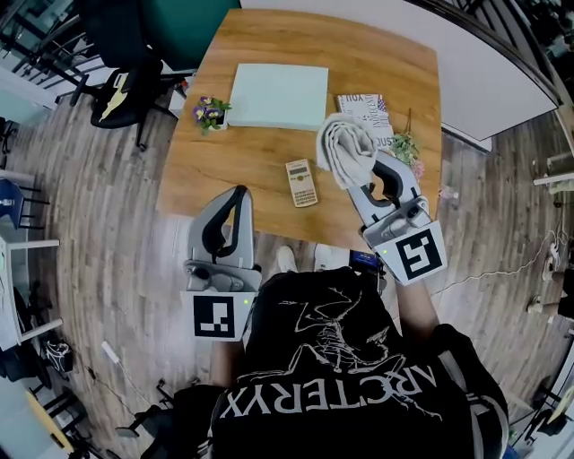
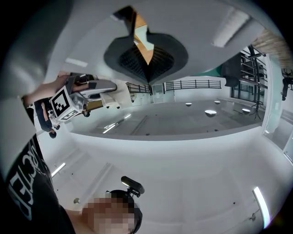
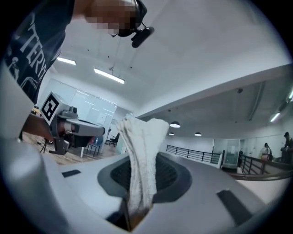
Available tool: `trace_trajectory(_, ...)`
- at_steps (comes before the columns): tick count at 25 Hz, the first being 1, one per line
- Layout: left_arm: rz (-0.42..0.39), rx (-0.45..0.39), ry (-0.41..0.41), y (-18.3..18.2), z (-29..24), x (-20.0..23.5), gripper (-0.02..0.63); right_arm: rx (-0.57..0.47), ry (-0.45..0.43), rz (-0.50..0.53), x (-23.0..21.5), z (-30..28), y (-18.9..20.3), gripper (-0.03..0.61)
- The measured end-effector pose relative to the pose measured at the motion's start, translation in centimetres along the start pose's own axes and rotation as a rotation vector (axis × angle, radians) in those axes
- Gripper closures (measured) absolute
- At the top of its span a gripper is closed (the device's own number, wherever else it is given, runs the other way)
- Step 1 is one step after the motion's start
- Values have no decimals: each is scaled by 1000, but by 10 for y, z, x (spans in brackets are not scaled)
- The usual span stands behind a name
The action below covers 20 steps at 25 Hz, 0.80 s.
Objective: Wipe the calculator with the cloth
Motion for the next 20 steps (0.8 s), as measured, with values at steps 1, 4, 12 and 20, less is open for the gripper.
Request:
trace_trajectory(1, -4, -3, 4, -1, -2, -1, 604, -12, 7, 4, -2, 2, -4, 486)
trace_trajectory(4, -10, -11, 11, -5, -6, -3, 604, -35, 15, 15, -4, 6, -14, 486)
trace_trajectory(12, -13, -38, 16, -13, -11, -4, 604, -85, 12, -2, -6, 10, -24, 486)
trace_trajectory(20, 4, -38, 18, -16, -10, -4, 604, -63, 8, 48, -1, 9, -24, 486)
Point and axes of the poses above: the fingertips, and each gripper's own axes: z backward along the fingers, x to its left, y out of its underside, the point moved 5 cm from there along z, backward along the fingers, and after that the axes turned 4 degrees about y, right-handed, at the moved point
